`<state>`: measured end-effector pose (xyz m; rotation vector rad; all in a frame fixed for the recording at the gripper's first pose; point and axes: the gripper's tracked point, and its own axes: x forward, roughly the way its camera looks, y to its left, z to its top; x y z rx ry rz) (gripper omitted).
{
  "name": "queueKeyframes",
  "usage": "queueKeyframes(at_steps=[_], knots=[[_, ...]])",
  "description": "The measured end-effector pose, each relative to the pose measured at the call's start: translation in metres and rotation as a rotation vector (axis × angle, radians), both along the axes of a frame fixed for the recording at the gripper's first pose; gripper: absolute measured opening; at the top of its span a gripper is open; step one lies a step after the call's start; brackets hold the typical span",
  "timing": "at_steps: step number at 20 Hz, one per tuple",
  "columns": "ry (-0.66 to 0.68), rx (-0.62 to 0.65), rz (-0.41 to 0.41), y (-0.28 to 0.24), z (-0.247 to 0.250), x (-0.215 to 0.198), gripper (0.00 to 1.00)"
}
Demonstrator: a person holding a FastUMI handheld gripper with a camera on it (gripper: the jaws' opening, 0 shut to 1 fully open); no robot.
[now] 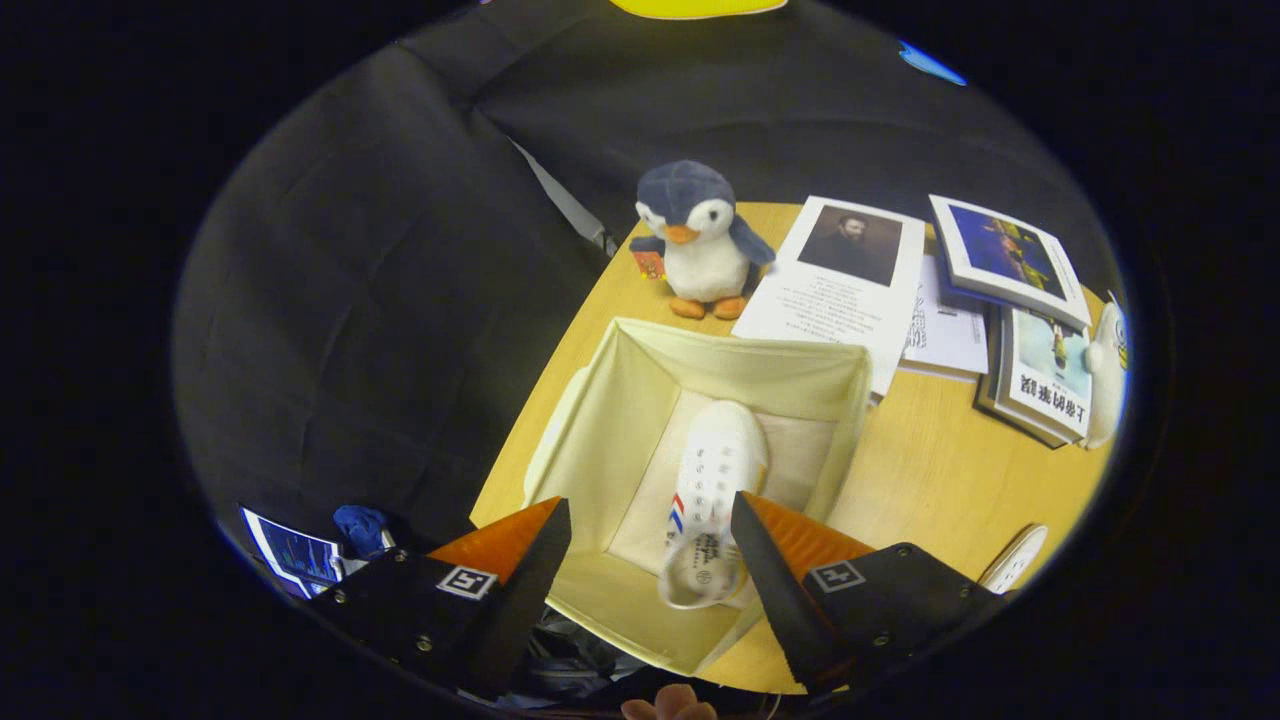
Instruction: Open the storage box then place both shoes into the box .Put the left shoe in first, then the right shoe, with the right side of both shoes facing outward in a uniform manner.
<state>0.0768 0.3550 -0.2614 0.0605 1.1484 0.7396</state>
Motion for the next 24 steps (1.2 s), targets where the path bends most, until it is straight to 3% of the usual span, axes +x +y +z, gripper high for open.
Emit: queueKeyframes(at_steps=[7,15,24], knots=[[-0.018,0.051,-0.091,-0.050,0.024,0.006,0.97],[-0.097,0.059,-0.204,-0.144,0.042,0.011,0.97],[-0.101,0.021,-0.426,-0.273,0.022,-0.001,0.98]])
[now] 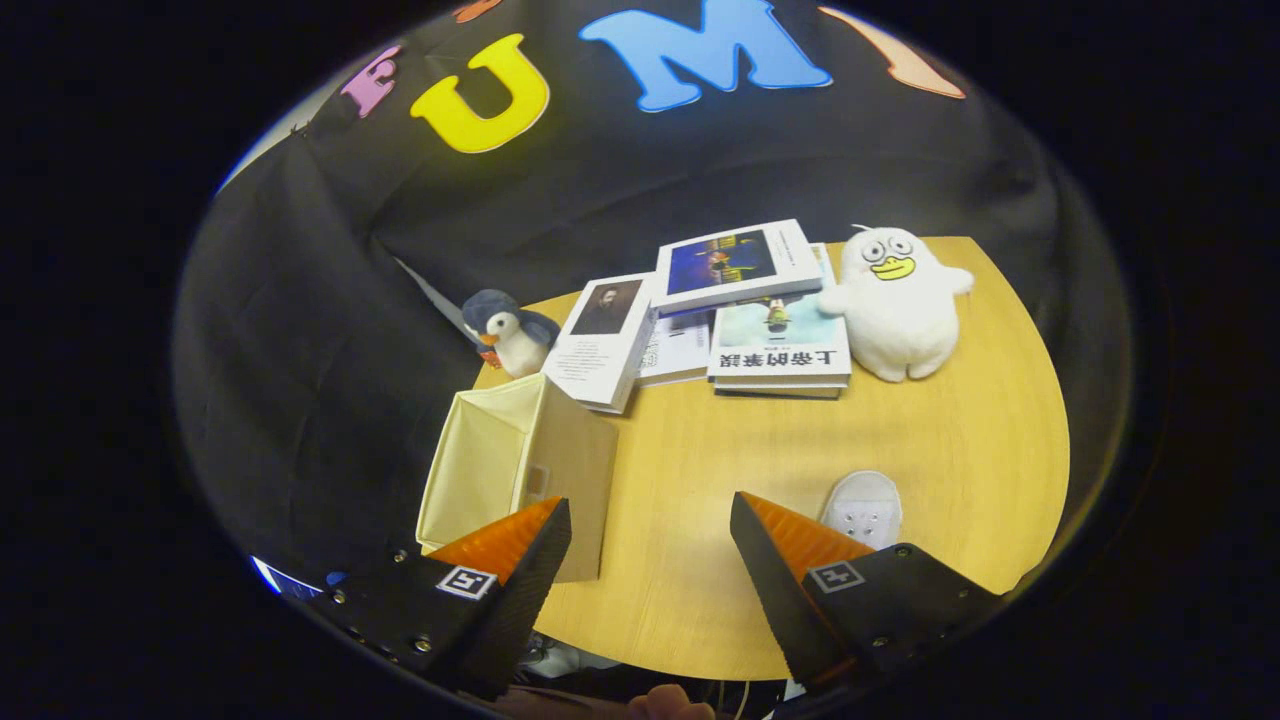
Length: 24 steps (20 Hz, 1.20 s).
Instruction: Open the storage box then place both shoes into the box .Put the left shoe in first, then the right shoe, with the right side of both shoes facing outward in a uniform manner.
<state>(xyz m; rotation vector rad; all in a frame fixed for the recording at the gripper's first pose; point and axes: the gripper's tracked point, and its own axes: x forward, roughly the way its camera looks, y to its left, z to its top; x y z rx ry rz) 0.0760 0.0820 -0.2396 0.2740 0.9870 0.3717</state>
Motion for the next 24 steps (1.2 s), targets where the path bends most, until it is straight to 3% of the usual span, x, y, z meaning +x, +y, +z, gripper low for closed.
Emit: queueKeyframes(at_steps=[10,20,22,24], knots=[[0.061,-0.031,-0.159,-0.095,-0.031,-0.025,0.98],[0.241,-0.128,-0.164,-0.150,-0.125,-0.066,0.97],[0.275,-0.158,-0.146,-0.156,-0.144,-0.071,0.92],[0.312,-0.185,-0.133,-0.161,-0.161,-0.075,0.80]])
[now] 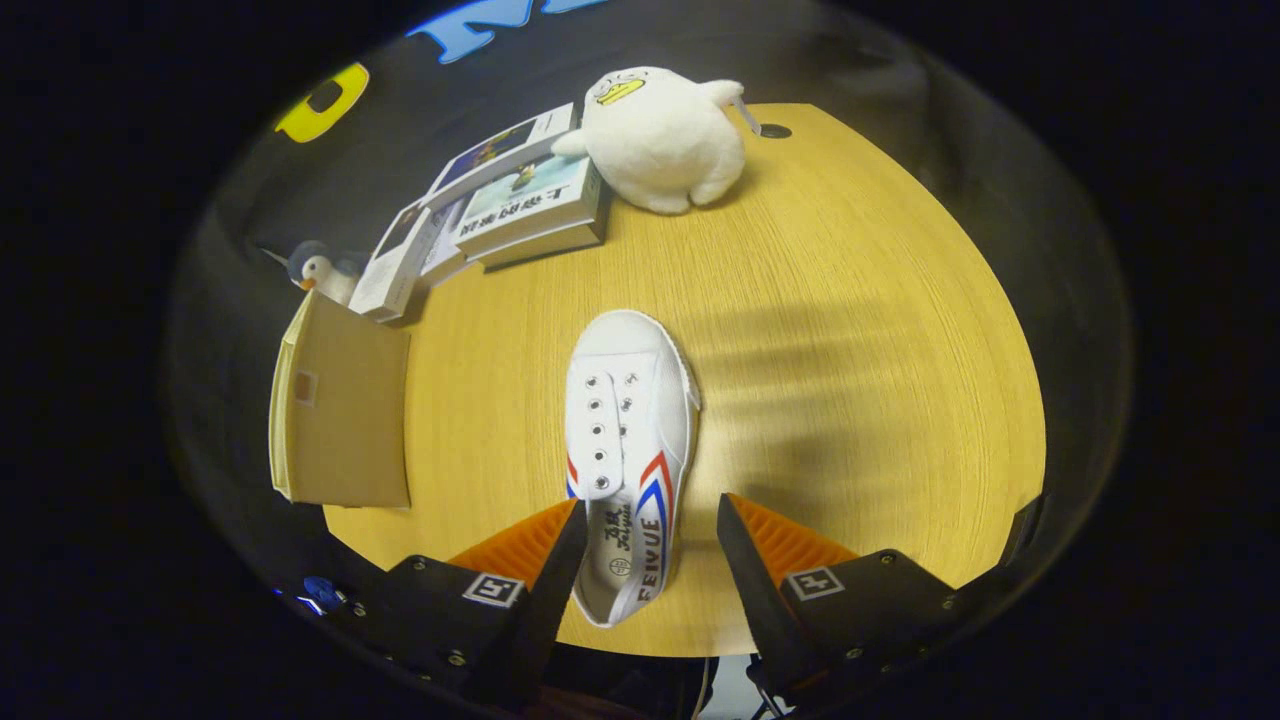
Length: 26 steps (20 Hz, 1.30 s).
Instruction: Open the storage box then place both shoes into the box .Put the left shoe in first, then the right shoe, with the right side of both shoes facing outward in a uniform manner.
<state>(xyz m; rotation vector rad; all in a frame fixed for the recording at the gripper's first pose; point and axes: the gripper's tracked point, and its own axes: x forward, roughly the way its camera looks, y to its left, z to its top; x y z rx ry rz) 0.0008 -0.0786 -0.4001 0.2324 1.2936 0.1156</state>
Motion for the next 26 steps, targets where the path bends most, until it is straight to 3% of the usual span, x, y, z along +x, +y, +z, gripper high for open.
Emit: queueKeyframes(at_steps=[6,7,10,11,12,13,14,16,17,26], knots=[[0.040,-0.068,0.081,-0.002,-0.031,0.005,0.77],[0.051,-0.073,0.097,0.000,-0.035,0.005,0.70],[0.072,-0.040,0.109,0.011,-0.043,0.006,0.67],[0.063,-0.040,0.124,0.012,-0.044,0.006,0.52],[0.060,-0.046,0.139,0.010,-0.039,0.007,0.51],[0.054,-0.047,0.144,0.007,-0.040,0.007,0.44],[0.050,-0.034,0.113,0.007,-0.035,0.008,0.37],[0.051,0.033,-0.016,0.003,-0.032,0.013,0.07],[0.065,0.043,-0.026,0.004,-0.034,0.007,0.02],[0.017,0.064,-0.030,0.008,-0.018,0.012,0.02]])
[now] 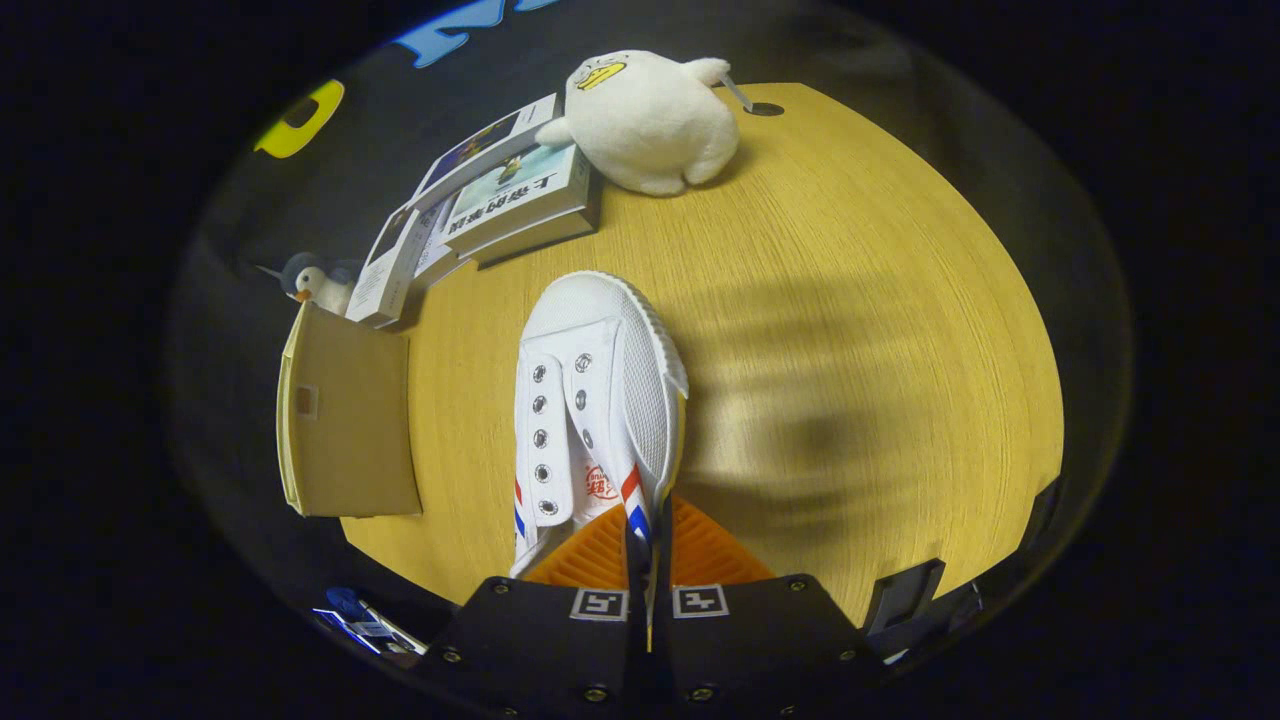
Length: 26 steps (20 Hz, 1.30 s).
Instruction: Open the storage box then place both shoes into the box .Put the left shoe in first, then the right shoe, with the right side of both shoes facing outward in a uniform manner.
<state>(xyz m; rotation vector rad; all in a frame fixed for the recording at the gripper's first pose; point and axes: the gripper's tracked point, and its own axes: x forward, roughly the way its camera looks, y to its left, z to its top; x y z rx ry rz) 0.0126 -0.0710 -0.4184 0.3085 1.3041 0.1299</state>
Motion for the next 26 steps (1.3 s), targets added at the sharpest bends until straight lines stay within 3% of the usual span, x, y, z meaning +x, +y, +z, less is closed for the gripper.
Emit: queueKeyframes(at_steps=[9,26], knots=[[-0.087,0.017,0.090,0.004,0.045,0.004,0.02],[-0.139,0.069,0.355,0.152,0.098,0.029,0.02]])
